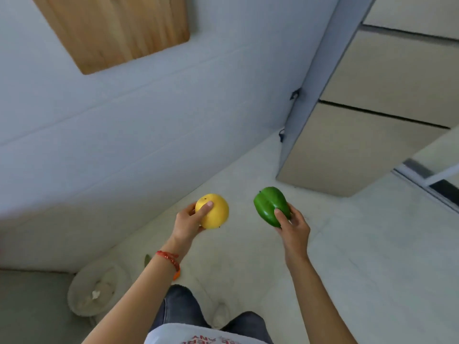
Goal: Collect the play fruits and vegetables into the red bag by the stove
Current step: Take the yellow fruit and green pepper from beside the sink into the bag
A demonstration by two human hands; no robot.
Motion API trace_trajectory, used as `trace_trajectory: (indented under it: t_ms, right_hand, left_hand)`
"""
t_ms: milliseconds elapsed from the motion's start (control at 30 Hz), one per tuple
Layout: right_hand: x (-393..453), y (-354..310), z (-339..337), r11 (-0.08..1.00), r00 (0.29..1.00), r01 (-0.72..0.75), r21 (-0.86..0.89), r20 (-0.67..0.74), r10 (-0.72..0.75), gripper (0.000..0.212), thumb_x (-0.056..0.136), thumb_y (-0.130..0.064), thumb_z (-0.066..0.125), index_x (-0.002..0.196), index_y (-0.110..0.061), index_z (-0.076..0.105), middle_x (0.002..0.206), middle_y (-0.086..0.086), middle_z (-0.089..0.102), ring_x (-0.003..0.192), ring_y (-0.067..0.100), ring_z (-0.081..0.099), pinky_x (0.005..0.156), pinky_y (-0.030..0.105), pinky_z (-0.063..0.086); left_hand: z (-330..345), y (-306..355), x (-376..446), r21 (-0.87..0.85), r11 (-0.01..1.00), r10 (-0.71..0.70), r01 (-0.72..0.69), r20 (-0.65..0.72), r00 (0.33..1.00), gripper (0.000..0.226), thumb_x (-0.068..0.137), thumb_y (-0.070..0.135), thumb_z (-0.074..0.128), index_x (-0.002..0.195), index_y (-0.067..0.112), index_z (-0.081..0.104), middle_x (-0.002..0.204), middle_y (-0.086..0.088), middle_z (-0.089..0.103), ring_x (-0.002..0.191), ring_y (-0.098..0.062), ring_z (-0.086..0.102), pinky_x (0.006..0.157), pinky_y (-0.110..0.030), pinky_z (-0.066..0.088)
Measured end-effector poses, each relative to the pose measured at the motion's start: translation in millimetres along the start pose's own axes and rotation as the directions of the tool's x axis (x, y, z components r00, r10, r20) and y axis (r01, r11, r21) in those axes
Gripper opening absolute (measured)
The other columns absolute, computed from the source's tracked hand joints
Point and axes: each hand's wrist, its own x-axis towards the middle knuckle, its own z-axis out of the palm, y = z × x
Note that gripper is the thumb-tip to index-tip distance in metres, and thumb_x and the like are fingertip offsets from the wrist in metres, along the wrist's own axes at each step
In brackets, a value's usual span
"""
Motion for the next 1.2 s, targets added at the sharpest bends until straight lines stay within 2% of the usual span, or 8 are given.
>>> trace_trajectory:
  t_ms: [100,300,433,633,767,900,1033,1200]
  right_hand:
    - [2,-3,-44,0.998,0.995,0.006,0.056,-0.103,0.000,0.030,0.079,-0.010,0.068,0.104,-0.023,0.059,0.111,0.005,0.060,0.106,0.022,0.059,0.095,0.045,0.049]
    - [-6,-2,-116,0.983,0.937,0.042,0.176,-0.349,0.022,0.031,0.079,-0.011,0.069,0.106,-0.022,0.060,0.117,0.009,0.060,0.112,0.024,0.056,0.095,0.045,0.049]
    - [-15,-1,-158,0.966,0.868,0.101,0.239,-0.495,0.032,0.031,0.079,-0.010,0.069,0.107,-0.020,0.061,0.116,0.009,0.061,0.110,0.023,0.058,0.094,0.045,0.050]
    - [-22,-3,-221,0.933,0.724,0.191,0.306,-0.685,0.077,0.029,0.079,-0.010,0.068,0.105,-0.020,0.061,0.115,0.010,0.062,0.110,0.024,0.058,0.089,0.041,0.052]
    - [-17,-4,-257,0.915,0.626,0.229,0.333,-0.770,0.123,0.028,0.079,-0.011,0.068,0.104,-0.022,0.061,0.115,0.010,0.062,0.108,0.023,0.059,0.083,0.034,0.053]
    - [-2,-7,-289,0.902,0.545,0.250,0.352,-0.821,0.169,0.027,0.079,-0.011,0.068,0.103,-0.022,0.061,0.110,0.007,0.061,0.109,0.025,0.058,0.081,0.034,0.053]
    - [20,-13,-318,0.889,0.484,0.279,0.362,-0.853,0.196,0.027,0.080,-0.012,0.068,0.104,-0.022,0.060,0.111,0.008,0.062,0.108,0.024,0.058,0.078,0.032,0.052]
    - [45,-21,-358,0.882,0.410,0.298,0.365,-0.883,0.227,0.028,0.080,-0.014,0.067,0.106,-0.022,0.059,0.116,0.009,0.061,0.111,0.024,0.057,0.083,0.034,0.052]
  left_hand:
    - [46,-1,0,0.106,0.994,-0.013,0.003,0.093,0.996,0.046,0.079,0.031,0.067,0.118,0.010,0.054,0.112,-0.007,0.056,0.101,-0.025,0.058,0.073,-0.035,0.053]
    - [131,-5,-4,0.248,0.968,-0.051,-0.038,0.341,0.939,0.048,0.080,0.030,0.066,0.121,0.008,0.053,0.115,-0.009,0.057,0.101,-0.024,0.058,0.071,-0.031,0.052]
    - [187,-12,-9,0.328,0.942,-0.107,-0.067,0.484,0.869,0.043,0.081,0.030,0.066,0.117,0.010,0.054,0.116,-0.009,0.057,0.099,-0.023,0.058,0.069,-0.030,0.053]
    - [273,-27,-21,0.424,0.898,-0.210,-0.114,0.643,0.737,0.040,0.081,0.030,0.065,0.115,0.010,0.056,0.118,-0.010,0.058,0.103,-0.024,0.059,0.067,-0.028,0.053]
    - [331,-35,-26,0.489,0.858,-0.271,-0.159,0.692,0.669,0.045,0.081,0.031,0.065,0.118,0.008,0.056,0.119,-0.010,0.058,0.105,-0.025,0.058,0.068,-0.029,0.053]
    - [386,-44,-25,0.533,0.825,-0.327,-0.186,0.720,0.612,0.039,0.081,0.031,0.065,0.113,0.010,0.058,0.119,-0.010,0.058,0.105,-0.025,0.059,0.071,-0.032,0.053]
    - [440,-50,-21,0.570,0.796,-0.370,-0.205,0.724,0.582,0.046,0.081,0.031,0.066,0.119,0.007,0.056,0.121,-0.011,0.057,0.107,-0.027,0.058,0.077,-0.037,0.054]
    - [508,-60,-21,0.589,0.774,-0.410,-0.234,0.747,0.524,0.040,0.080,0.030,0.066,0.113,0.009,0.057,0.120,-0.012,0.057,0.108,-0.028,0.058,0.073,-0.034,0.054]
